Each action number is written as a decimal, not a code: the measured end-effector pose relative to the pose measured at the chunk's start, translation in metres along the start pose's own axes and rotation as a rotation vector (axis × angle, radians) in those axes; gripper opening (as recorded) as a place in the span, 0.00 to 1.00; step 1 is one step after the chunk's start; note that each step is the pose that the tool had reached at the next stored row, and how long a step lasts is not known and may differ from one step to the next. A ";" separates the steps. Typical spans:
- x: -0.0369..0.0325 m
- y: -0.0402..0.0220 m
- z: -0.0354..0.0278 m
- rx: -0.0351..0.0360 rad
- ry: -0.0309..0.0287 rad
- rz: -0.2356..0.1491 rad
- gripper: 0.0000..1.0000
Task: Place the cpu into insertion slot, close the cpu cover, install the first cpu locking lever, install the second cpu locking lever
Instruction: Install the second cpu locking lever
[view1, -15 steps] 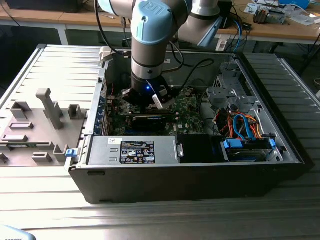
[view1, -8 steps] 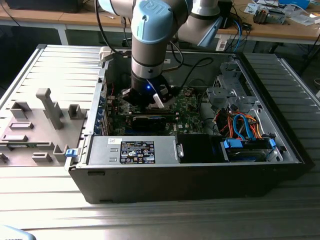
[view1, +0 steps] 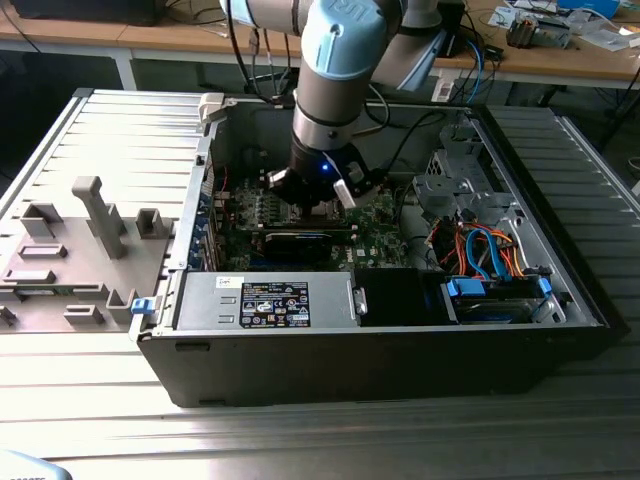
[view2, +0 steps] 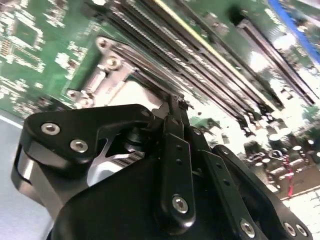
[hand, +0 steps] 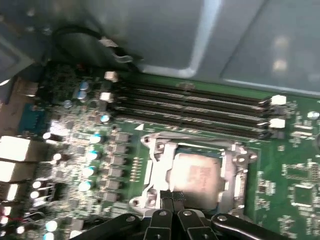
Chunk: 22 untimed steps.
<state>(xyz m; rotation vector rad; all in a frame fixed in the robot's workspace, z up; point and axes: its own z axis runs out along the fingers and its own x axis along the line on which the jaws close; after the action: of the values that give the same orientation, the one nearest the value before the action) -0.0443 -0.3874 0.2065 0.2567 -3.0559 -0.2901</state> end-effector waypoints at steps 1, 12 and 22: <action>-0.0042 0.0014 0.0001 -0.0002 0.0017 0.000 0.11; -0.0171 0.0359 -0.0019 0.1079 0.0207 0.009 0.11; -0.0190 0.0446 -0.0247 0.1661 0.0325 0.014 0.11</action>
<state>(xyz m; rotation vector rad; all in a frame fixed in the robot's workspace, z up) -0.0309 -0.3455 0.2384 0.2455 -3.0509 -0.0306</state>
